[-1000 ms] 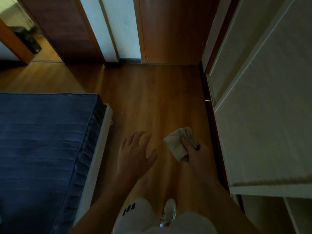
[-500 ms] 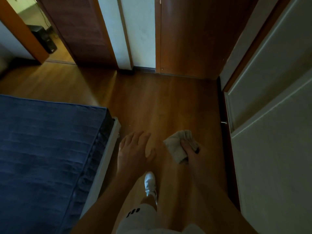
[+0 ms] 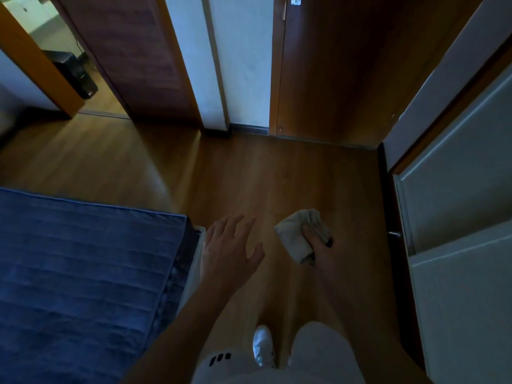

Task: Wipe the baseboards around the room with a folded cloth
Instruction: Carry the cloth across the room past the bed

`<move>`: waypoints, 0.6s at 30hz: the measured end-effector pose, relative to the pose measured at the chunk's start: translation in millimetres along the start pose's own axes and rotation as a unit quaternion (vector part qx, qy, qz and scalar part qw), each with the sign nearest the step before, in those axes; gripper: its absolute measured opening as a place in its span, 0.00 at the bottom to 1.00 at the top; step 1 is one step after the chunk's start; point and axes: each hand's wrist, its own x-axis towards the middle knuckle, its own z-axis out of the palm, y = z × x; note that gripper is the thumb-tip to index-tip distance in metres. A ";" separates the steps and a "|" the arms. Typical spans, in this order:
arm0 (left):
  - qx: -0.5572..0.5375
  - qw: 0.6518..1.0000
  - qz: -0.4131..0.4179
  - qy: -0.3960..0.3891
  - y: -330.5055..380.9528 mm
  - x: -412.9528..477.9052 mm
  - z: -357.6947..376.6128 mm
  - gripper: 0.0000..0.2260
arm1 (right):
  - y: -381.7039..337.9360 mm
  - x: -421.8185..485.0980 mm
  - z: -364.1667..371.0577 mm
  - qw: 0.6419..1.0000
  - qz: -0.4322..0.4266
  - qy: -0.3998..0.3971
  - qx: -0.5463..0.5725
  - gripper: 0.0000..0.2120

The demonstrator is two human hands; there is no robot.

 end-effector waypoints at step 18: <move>0.049 0.991 -0.125 -0.014 -43.7 282.1 48.4 0.27 | -110.1 300.3 88.4 0.991 0.011 -0.131 0.010 0.09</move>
